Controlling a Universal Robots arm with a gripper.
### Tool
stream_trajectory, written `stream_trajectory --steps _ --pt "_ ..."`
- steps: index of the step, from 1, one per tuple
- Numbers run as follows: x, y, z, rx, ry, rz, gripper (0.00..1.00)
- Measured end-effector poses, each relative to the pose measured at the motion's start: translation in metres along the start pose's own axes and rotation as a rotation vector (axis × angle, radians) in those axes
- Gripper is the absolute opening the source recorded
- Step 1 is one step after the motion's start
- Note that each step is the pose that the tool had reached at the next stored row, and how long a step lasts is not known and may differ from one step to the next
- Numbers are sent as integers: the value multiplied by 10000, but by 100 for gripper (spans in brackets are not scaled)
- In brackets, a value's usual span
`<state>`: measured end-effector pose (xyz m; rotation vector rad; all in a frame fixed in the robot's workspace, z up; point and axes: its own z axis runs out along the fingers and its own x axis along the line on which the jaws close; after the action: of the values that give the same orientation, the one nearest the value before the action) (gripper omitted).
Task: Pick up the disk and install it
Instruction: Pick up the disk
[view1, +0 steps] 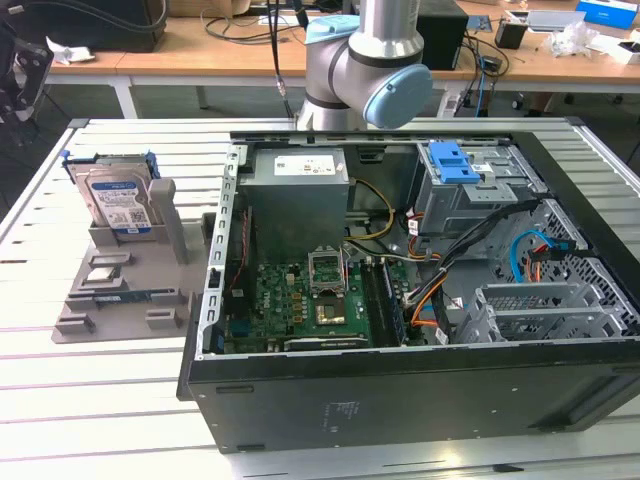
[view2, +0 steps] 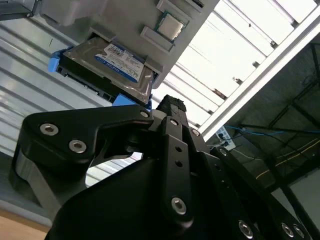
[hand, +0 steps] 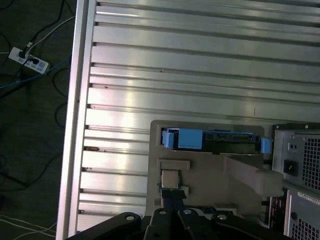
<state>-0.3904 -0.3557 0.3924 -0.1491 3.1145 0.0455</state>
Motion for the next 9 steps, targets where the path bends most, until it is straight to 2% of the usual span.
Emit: stream_trajectory --steps 9 --pt "0 0 0 -24 27 -966 11"
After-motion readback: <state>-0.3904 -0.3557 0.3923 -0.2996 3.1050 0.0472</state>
